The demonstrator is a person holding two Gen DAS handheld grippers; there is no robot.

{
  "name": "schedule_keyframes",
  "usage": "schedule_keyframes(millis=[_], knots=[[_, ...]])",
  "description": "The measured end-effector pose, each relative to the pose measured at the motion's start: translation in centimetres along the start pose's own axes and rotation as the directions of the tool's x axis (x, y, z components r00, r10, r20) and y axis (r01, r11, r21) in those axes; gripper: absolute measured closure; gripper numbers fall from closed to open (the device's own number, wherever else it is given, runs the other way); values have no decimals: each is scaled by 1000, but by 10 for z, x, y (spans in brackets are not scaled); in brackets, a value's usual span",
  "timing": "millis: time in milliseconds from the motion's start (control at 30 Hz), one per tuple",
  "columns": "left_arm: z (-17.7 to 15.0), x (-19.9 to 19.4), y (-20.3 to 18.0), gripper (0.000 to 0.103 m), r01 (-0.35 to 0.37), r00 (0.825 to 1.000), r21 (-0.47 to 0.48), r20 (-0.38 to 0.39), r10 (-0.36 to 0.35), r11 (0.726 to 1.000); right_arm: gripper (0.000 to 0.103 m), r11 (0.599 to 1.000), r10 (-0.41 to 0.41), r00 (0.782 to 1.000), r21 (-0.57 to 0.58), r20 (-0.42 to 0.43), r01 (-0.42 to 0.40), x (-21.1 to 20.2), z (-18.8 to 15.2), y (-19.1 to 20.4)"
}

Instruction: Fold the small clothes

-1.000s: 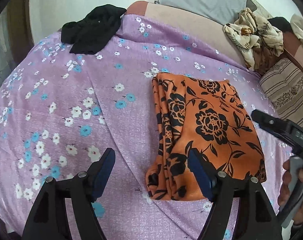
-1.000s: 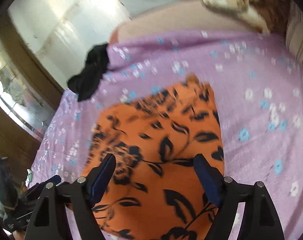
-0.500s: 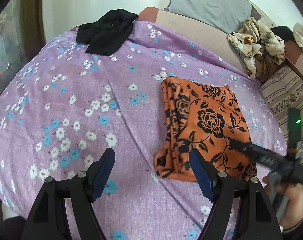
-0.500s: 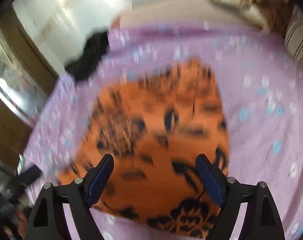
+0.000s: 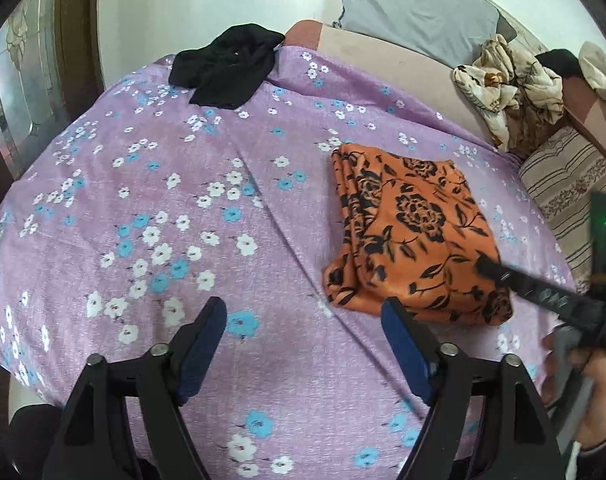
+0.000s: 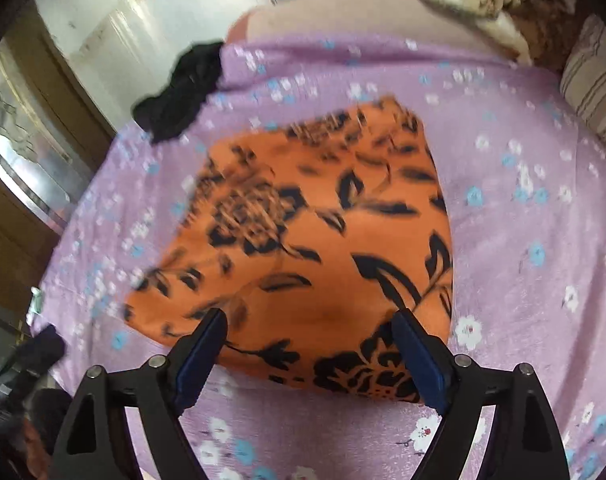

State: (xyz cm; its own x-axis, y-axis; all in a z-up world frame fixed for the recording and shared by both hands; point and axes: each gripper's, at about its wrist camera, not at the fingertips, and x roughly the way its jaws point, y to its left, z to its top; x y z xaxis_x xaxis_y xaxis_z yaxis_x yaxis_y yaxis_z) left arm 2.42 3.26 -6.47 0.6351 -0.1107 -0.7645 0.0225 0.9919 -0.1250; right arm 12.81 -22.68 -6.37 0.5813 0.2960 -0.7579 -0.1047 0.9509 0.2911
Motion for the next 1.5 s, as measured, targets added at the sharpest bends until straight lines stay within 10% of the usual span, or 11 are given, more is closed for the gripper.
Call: schedule_keyframes(millis=[133, 400, 567, 967, 1167, 1500], knots=[[-3, 19, 0, 22, -18, 999, -5, -27, 18, 1000, 14, 1000, -12, 996, -2, -87, 12, 26, -7, -13], [38, 59, -33, 22, -15, 999, 44, 42, 14, 999, 14, 994, 75, 983, 72, 169, -88, 4, -12, -37], [38, 124, -35, 20, -33, 995, 55, -88, 38, 998, 14, 998, 15, 951, 54, 309, -33, -11, -7, -55], [22, 32, -42, 20, -45, 997, 60, 58, 41, 997, 14, 998, -45, 939, -15, 342, 54, -65, -37, -31], [4, -32, -61, 15, -12, 995, 117, 104, 0, 993, 9, 995, -44, 998, -93, 48, 48, -66, -63, 6], [3, -30, -60, 15, -113, 988, 130, 115, 98, 985, 9, 993, -73, 986, -85, 147, 86, -102, -35, 12]])
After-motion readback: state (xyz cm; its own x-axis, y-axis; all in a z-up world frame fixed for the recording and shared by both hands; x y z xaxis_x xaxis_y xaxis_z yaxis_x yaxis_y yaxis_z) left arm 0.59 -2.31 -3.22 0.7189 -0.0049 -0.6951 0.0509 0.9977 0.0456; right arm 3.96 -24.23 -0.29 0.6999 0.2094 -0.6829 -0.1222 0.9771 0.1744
